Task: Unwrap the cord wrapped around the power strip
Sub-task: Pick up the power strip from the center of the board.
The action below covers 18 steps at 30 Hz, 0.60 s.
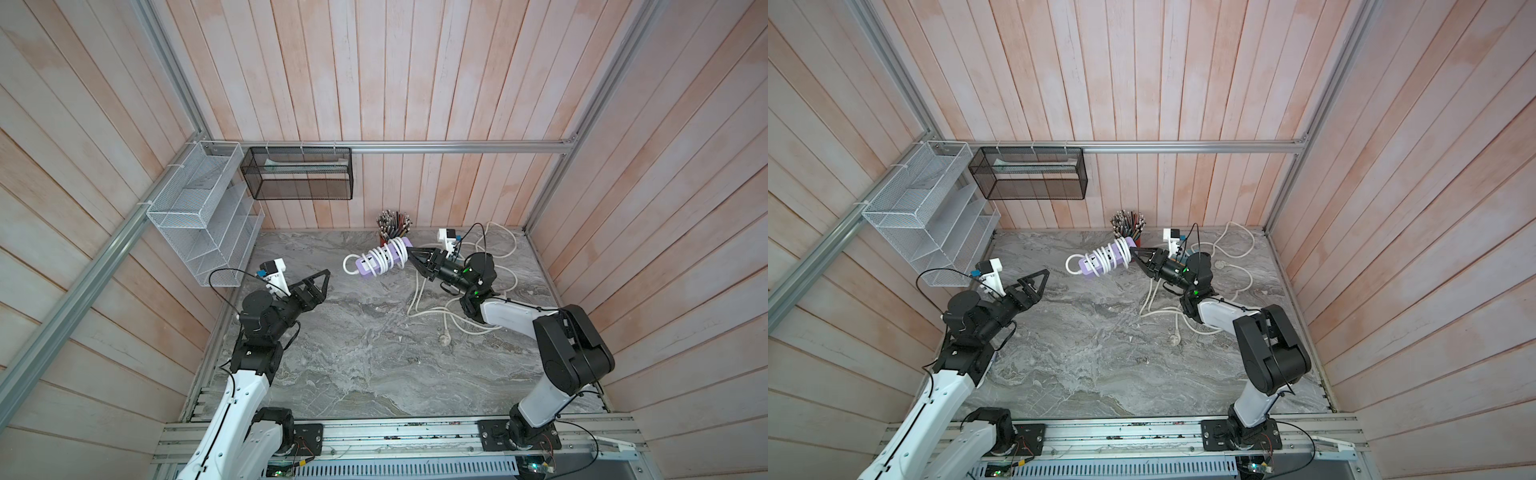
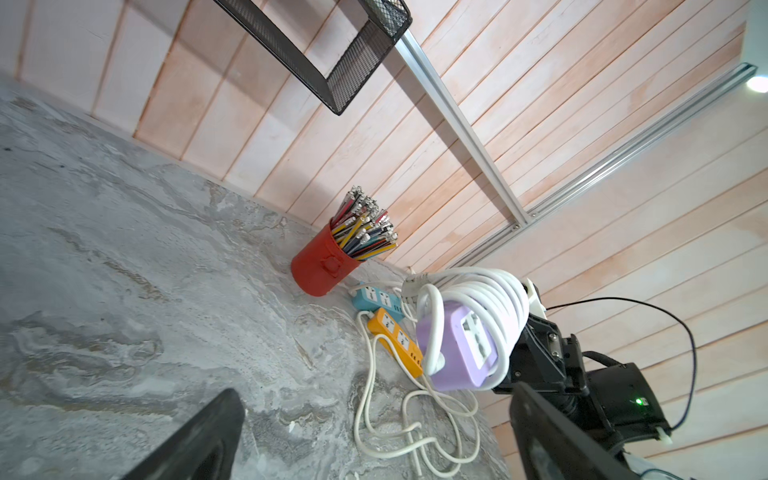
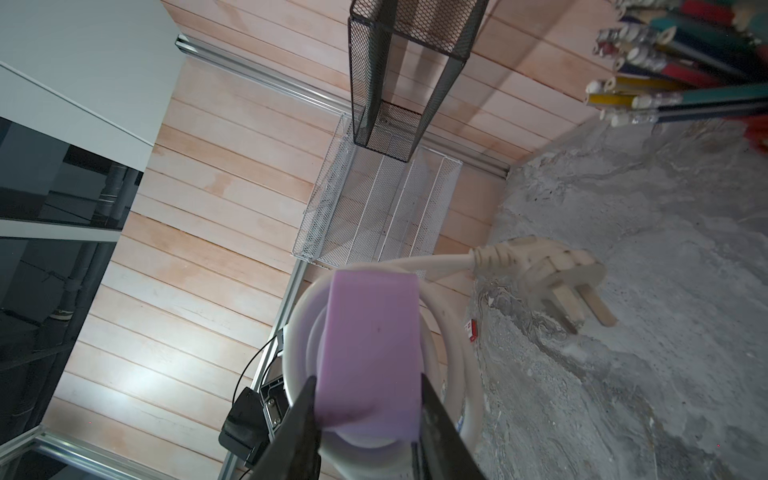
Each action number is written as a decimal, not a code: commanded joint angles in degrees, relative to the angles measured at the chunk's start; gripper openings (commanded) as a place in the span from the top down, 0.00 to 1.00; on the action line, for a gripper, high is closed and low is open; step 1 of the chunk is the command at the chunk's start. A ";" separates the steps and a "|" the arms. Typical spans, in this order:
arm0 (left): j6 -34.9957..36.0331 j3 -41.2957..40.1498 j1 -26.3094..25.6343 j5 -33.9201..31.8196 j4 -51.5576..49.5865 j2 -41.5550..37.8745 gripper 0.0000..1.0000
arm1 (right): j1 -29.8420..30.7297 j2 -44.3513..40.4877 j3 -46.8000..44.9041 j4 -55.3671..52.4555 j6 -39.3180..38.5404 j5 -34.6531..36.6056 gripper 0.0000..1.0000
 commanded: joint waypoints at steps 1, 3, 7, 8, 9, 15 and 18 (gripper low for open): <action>-8.72 -1.54 -0.27 8.09 14.62 3.32 0.00 | -0.08 -2.78 -0.48 1.17 -1.93 1.42 0.74; -13.26 -1.97 -0.75 11.69 22.50 6.34 0.00 | -0.17 -3.87 -0.97 0.39 -2.53 1.93 0.74; -17.06 -0.79 -3.71 15.39 30.75 11.52 0.00 | -0.34 -4.84 -1.21 1.31 -2.24 2.23 0.74; -16.86 -0.06 -4.65 15.92 30.91 12.85 0.00 | -0.43 -4.77 -0.93 1.62 -2.11 2.09 0.74; -16.65 0.33 -5.34 16.26 31.05 13.88 0.00 | -0.43 -4.83 -0.61 1.75 -1.91 1.93 0.74; -17.56 -1.39 -6.86 14.66 34.43 15.83 0.00 | -0.43 -5.01 0.13 2.76 -0.83 1.85 0.74; -18.75 -1.98 -7.45 13.76 37.10 16.69 0.00 | -0.43 -4.49 0.26 4.08 0.20 1.72 0.74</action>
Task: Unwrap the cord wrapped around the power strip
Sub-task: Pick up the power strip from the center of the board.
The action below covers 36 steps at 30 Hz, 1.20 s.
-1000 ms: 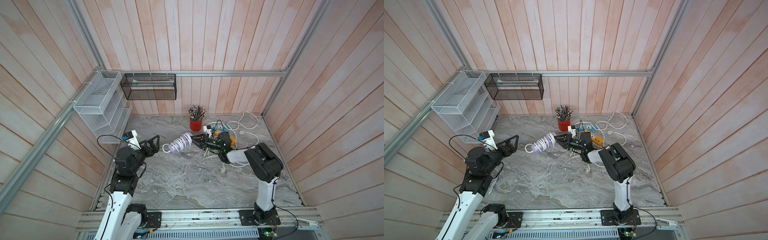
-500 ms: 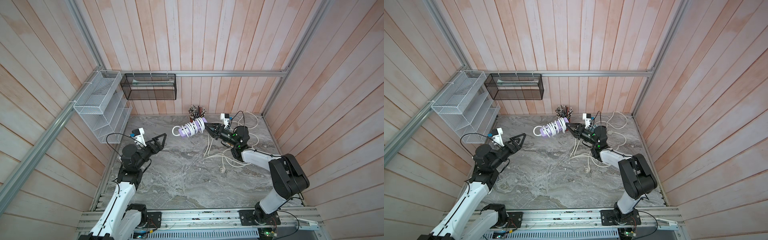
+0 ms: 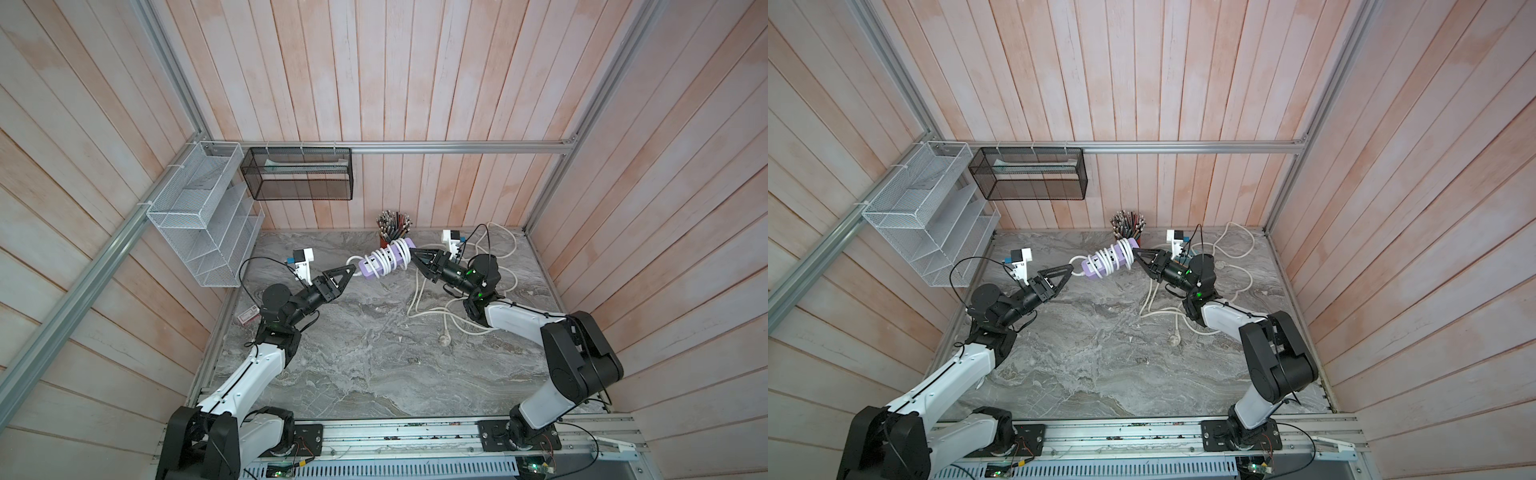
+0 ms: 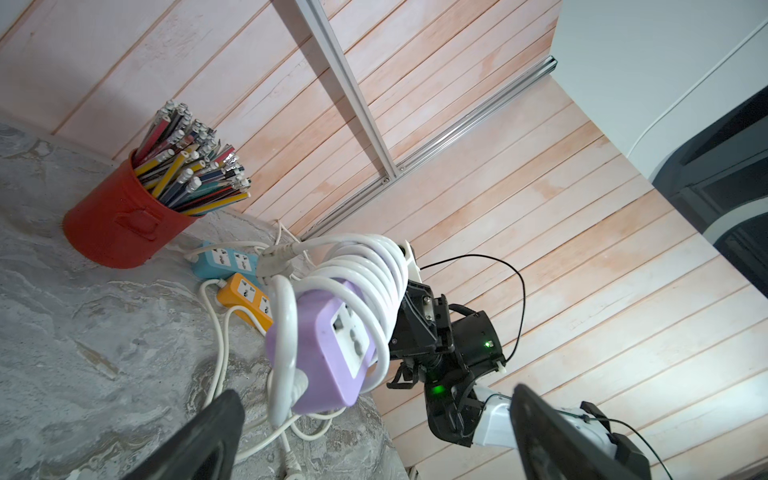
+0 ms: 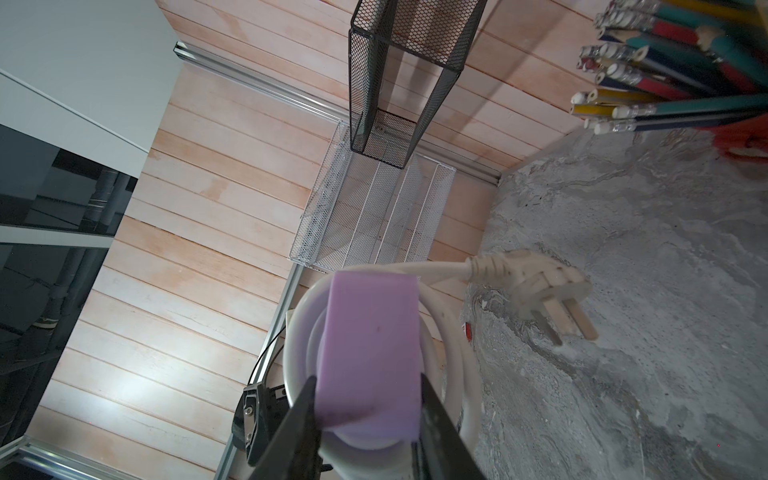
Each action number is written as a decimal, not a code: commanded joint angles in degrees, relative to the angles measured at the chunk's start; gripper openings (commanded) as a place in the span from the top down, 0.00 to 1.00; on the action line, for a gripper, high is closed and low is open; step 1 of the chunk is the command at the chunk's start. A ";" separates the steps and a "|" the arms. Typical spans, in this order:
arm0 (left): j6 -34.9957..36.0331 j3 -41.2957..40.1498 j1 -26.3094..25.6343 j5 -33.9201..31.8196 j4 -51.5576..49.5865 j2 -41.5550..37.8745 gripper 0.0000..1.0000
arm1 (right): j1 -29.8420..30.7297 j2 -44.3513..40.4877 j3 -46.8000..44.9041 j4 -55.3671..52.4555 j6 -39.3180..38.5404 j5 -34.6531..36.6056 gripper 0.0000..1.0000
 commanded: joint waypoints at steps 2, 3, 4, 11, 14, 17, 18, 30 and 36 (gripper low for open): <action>-2.19 -0.72 -1.13 -0.48 7.05 1.66 0.00 | -0.15 -1.63 2.34 6.94 1.73 0.44 0.74; -1.99 -0.19 -1.50 -0.55 6.83 2.22 0.00 | -0.14 -1.41 2.34 7.71 1.96 0.44 0.74; -1.72 0.10 -1.75 -0.77 6.60 2.74 0.00 | -0.18 -1.24 2.51 8.15 1.96 0.40 0.74; 0.75 0.18 -1.97 -3.25 4.37 3.42 0.00 | -0.16 -2.14 3.81 6.87 3.46 0.47 0.74; 0.61 1.17 -2.78 -3.08 5.01 4.20 0.02 | 0.03 -2.04 3.99 6.87 3.58 0.63 0.74; 0.61 2.29 -3.71 -2.75 5.62 5.21 0.11 | 0.03 -1.37 4.23 8.09 4.45 0.63 0.74; 0.48 2.74 -4.14 -2.55 5.91 5.65 0.13 | 0.18 -1.24 4.34 8.36 4.66 0.62 0.74; -3.78 3.74 -6.08 -2.26 13.08 10.59 0.27 | 1.26 -0.78 5.14 8.54 4.86 0.57 0.74; -5.05 4.13 -6.21 -2.44 15.20 10.98 0.32 | 1.44 -0.61 5.37 8.93 5.23 0.45 0.74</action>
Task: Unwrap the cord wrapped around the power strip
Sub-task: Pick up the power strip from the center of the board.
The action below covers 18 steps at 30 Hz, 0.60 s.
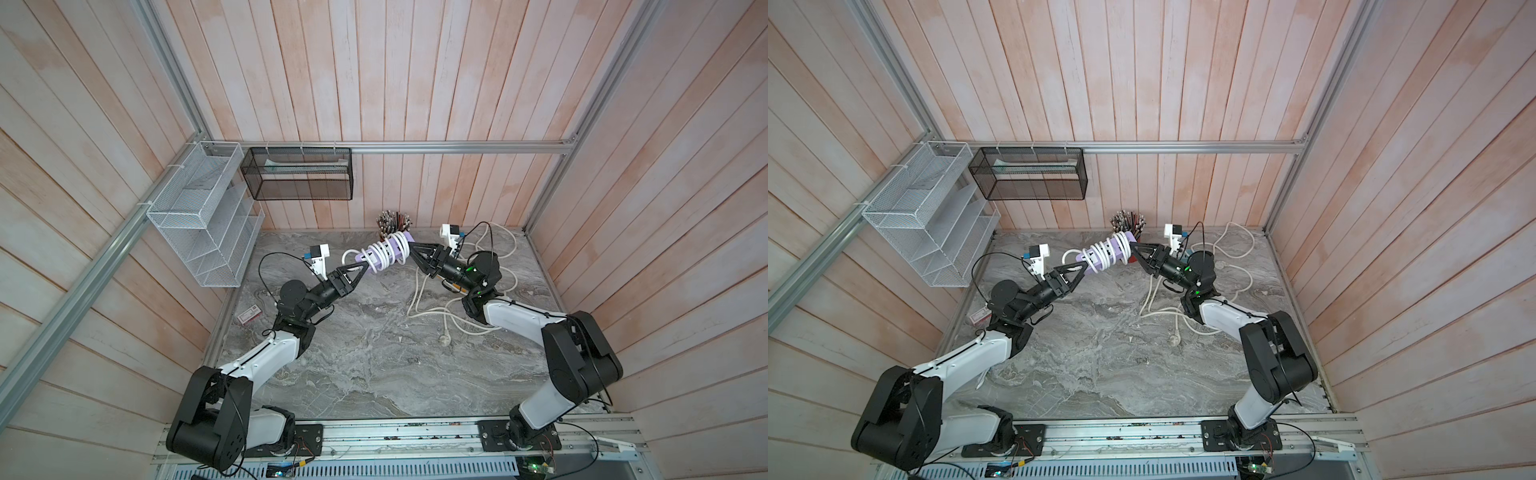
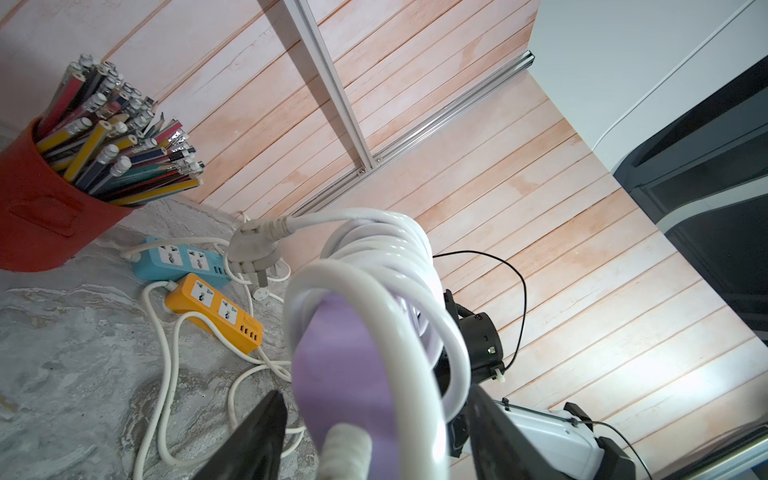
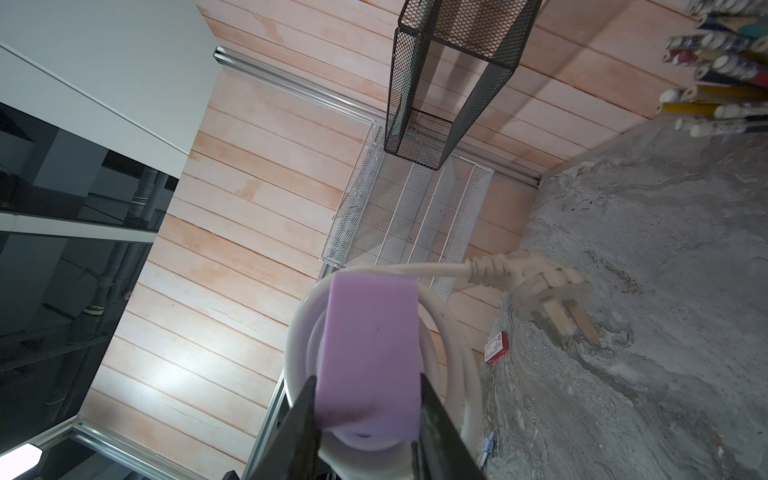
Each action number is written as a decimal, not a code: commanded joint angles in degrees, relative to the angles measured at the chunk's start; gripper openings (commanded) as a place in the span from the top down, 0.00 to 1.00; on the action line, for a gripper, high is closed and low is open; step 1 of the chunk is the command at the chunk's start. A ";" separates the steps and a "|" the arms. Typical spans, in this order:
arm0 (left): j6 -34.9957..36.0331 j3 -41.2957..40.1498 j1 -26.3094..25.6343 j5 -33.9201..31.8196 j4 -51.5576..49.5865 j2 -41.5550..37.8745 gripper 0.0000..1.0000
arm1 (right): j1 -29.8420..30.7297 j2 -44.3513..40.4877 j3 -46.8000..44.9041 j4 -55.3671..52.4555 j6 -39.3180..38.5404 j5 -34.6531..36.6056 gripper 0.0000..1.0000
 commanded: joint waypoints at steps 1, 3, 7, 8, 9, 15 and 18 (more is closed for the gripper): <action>-0.94 1.80 -0.34 0.05 3.46 0.39 0.31 | 0.43 -0.60 2.99 5.73 0.86 0.51 0.74; -1.20 1.91 -0.34 -0.06 3.99 0.47 0.35 | 0.66 -0.48 2.88 5.95 0.95 0.46 0.74; -1.56 2.46 -0.34 0.03 4.10 0.81 0.41 | 0.91 -0.26 3.08 6.26 1.20 0.47 0.74; -1.65 2.50 -0.34 0.12 4.24 0.91 0.42 | 0.91 -0.13 3.25 6.26 1.22 0.42 0.74; -1.82 2.51 -0.34 0.20 4.29 0.96 0.44 | 0.99 -0.09 3.34 6.40 1.34 0.40 0.74; -2.18 2.89 -0.34 0.45 4.52 1.27 0.64 | 1.24 0.18 3.36 6.87 1.67 0.26 0.74; -2.18 3.01 -0.34 0.38 4.54 1.31 0.72 | 1.35 0.26 3.45 6.88 1.66 0.04 0.74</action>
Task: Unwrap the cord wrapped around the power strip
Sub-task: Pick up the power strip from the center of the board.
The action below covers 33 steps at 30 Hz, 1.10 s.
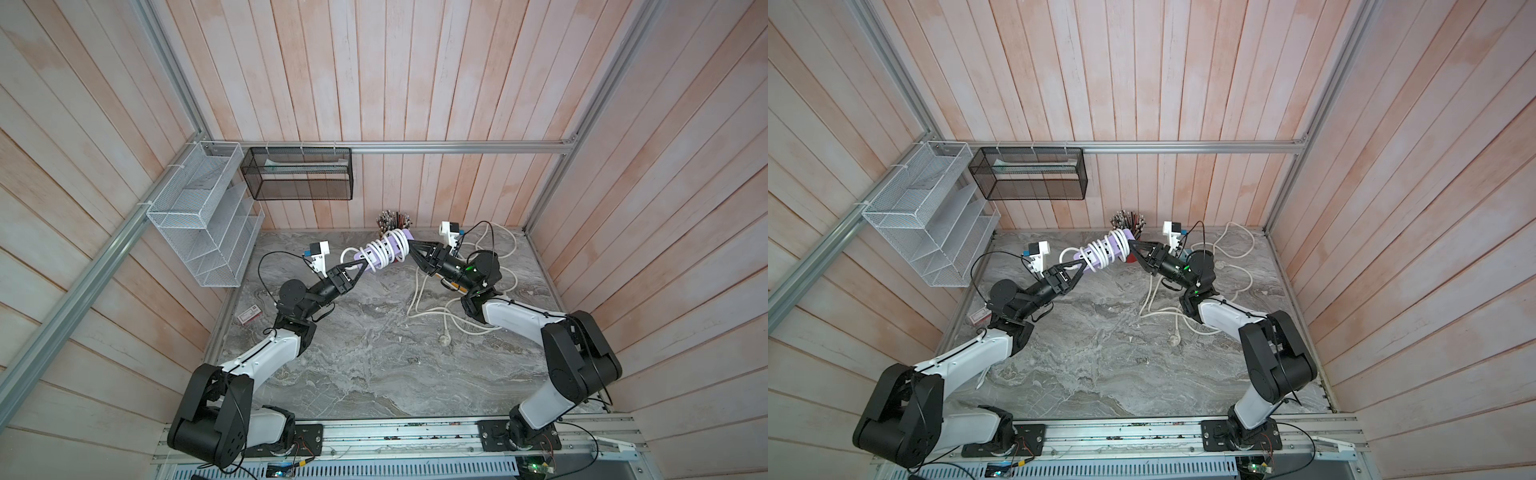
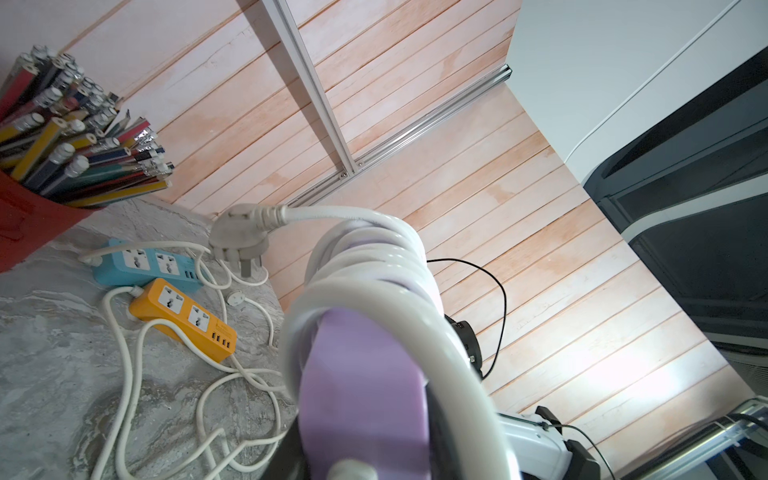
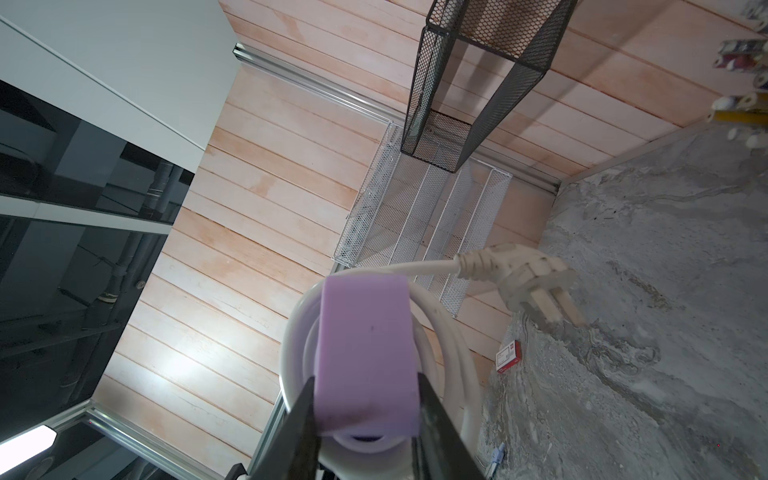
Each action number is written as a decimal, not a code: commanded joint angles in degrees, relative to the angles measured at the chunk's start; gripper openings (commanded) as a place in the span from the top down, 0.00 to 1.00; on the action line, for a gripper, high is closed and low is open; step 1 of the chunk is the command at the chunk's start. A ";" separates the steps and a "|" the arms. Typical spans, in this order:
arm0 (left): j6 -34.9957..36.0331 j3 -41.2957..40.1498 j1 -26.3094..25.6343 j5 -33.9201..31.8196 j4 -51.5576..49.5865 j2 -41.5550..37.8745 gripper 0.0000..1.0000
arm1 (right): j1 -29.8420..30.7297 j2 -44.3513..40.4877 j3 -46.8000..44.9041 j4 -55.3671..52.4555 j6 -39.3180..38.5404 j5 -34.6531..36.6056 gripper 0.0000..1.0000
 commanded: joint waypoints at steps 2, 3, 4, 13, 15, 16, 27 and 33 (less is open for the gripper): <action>2.00 2.01 0.03 0.19 1.79 0.68 0.83 | 0.68 -0.06 2.53 4.16 1.21 -0.33 0.74; 2.00 2.09 0.03 0.14 1.71 0.68 0.92 | 0.76 -0.15 2.30 3.95 1.03 -0.37 0.74; 1.93 2.02 0.10 0.02 1.54 0.68 1.00 | 0.76 -0.23 2.03 3.82 0.86 -0.35 0.74; 2.71 3.78 0.55 0.98 -3.30 0.55 1.00 | 0.81 -1.85 -1.89 2.42 -1.16 -0.82 0.64; 3.99 4.46 0.65 1.24 -5.79 0.03 1.00 | 0.72 -3.02 -2.63 -0.42 -4.30 -0.70 0.49; 4.67 4.80 0.73 1.39 -7.31 -0.38 1.00 | 0.69 -3.62 -2.91 -1.90 -5.46 -0.54 0.40; 2.08 10.77 5.40 8.60 -21.08 -2.76 1.00 | -5.42 -18.80 -5.64 -32.92 -28.27 4.29 0.05; -4.81 12.32 6.78 13.75 -19.90 -1.37 1.00 | -12.23 -20.21 -8.87 -32.41 -24.37 -5.42 0.06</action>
